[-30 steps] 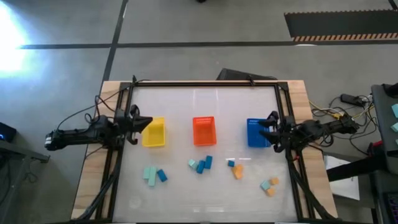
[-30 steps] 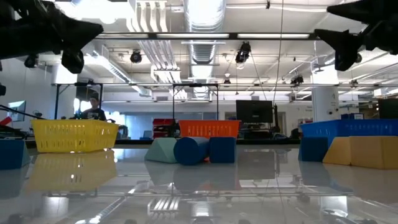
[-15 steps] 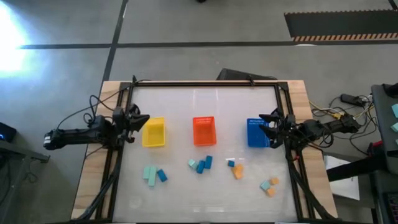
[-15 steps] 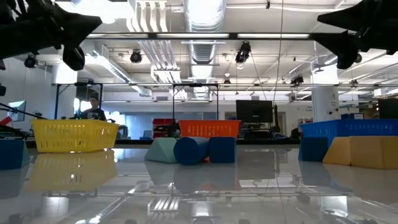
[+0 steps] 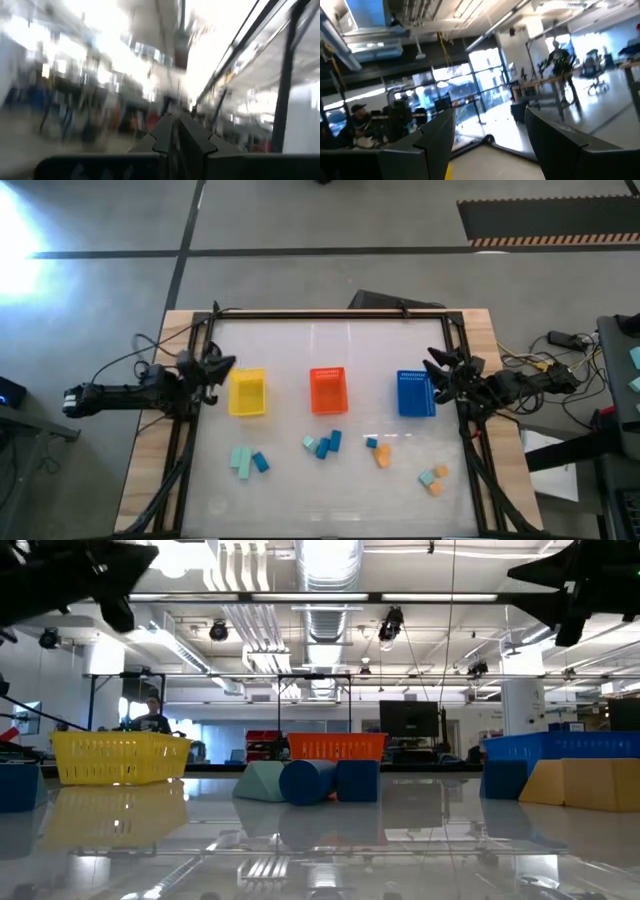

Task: Sort & place blocks by color
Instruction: Put the blue block into the orange bin

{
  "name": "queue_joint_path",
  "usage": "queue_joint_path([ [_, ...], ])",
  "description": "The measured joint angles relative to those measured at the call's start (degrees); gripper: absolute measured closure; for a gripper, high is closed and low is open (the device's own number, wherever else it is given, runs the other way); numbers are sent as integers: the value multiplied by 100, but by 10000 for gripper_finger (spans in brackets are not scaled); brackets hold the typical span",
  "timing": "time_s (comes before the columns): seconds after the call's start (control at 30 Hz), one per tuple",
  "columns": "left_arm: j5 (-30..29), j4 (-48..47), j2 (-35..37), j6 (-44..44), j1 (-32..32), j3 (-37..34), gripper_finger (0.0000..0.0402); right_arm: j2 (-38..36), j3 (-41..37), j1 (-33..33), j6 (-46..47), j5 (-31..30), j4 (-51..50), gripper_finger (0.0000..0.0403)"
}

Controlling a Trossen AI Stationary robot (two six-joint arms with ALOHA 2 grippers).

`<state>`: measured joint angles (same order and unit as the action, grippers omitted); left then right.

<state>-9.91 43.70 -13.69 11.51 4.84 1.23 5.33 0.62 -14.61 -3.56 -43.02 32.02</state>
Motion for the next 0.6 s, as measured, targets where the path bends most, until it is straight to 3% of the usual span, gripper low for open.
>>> queue_joint_path([
  [0.3, 389, -86, -51, 15, -4, -73, 391, 122, 0, 2, -3, -7, -122, 174],
  [0.47, 387, -209, -304, 138, -4, -76, 391, 364, 72, 2, 193, 586, -151, 174],
  [0.6, 388, -173, -408, 161, -4, -78, 391, 749, 402, 0, -60, 643, -119, 175],
])
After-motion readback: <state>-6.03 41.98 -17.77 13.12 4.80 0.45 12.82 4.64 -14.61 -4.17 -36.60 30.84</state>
